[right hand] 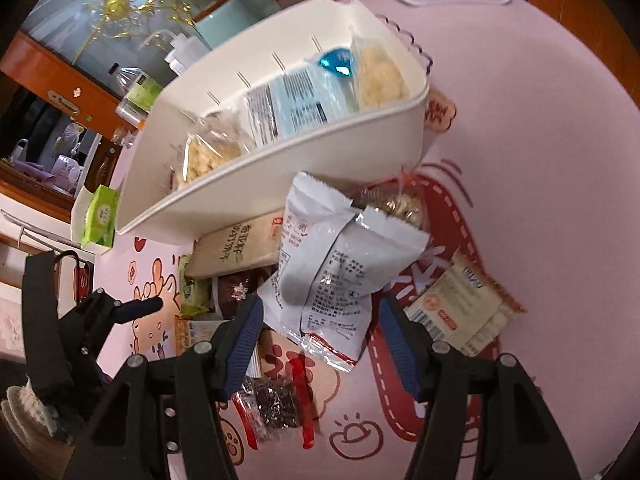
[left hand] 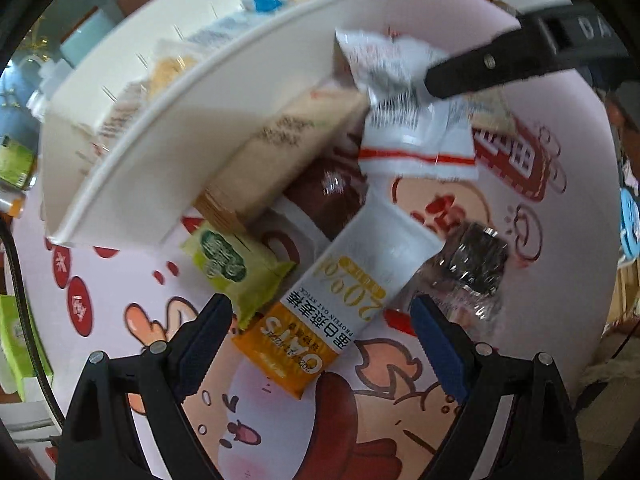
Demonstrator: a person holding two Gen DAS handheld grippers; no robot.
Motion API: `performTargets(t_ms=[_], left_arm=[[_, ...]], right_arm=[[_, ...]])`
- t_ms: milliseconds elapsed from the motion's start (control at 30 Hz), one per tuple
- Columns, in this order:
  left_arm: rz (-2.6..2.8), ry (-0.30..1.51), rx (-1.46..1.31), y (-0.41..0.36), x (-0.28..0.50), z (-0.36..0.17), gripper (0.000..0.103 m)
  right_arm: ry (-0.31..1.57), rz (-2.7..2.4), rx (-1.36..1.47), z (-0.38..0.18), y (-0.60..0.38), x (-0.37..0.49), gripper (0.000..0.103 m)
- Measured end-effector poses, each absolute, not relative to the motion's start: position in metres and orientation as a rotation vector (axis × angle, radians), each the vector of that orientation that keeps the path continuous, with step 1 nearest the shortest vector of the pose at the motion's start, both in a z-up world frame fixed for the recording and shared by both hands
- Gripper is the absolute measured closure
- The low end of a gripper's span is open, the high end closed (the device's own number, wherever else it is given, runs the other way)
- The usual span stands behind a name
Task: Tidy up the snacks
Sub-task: 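Grasp the orange OATS bar with the left tool while the right tool grasps the white snack bag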
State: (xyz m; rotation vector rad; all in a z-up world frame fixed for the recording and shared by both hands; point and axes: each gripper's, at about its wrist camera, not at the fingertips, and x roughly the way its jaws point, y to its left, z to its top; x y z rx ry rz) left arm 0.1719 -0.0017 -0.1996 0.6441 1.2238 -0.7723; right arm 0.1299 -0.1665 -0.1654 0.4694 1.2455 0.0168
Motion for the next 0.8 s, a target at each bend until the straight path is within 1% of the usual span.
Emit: performTargets(t_ms=[100,400,467,500,533,567,600,667,733,800], left_arm=[[-0.764,1.243,0.652,-0.002,0.175,-0.21,0.013],[-0.727,1.24,0.627,-0.007,0.188,-0.213,0.014],[-0.681,1.225,0.664,-0.013,0.186,-0.214,0.023],[-0.663,1.216,0.681,-0.018,0.182,-0.214,0.033],[-0.67,1.23,0.671,-0.02,0.181,-0.214,0.047],[-0.68,1.258,0.643,-0.021,0.18,-0.214,0.052],[-0.683,1.288,0.612,-0.022,0.18,-0.215,0.055],[-0.669,1.312,0.569,-0.023,0.179,-0.217,0.055],[-0.667,1.319,0.543,-0.023,0.178,-0.218,0.06],[-0.666,1.331,0.498,-0.023,0.177,-0.218,0.062]], right_arm=[[1.267,0.004,0.485,-0.176,-0.167,0.136,0.042],[1.297,0.01,0.562,-0.201,-0.168,0.145,0.042],[1.297,0.01,0.571,-0.203,-0.167,0.145,0.042],[1.294,0.017,0.571,-0.204,-0.167,0.144,0.042],[1.292,0.021,0.571,-0.204,-0.166,0.144,0.042],[1.291,0.023,0.572,-0.204,-0.166,0.144,0.043],[1.284,0.034,0.577,-0.204,-0.166,0.142,0.047],[1.284,0.038,0.56,-0.203,-0.165,0.141,0.048],[1.28,0.046,0.536,-0.201,-0.164,0.138,0.052],[1.274,0.051,0.502,-0.198,-0.162,0.134,0.054]])
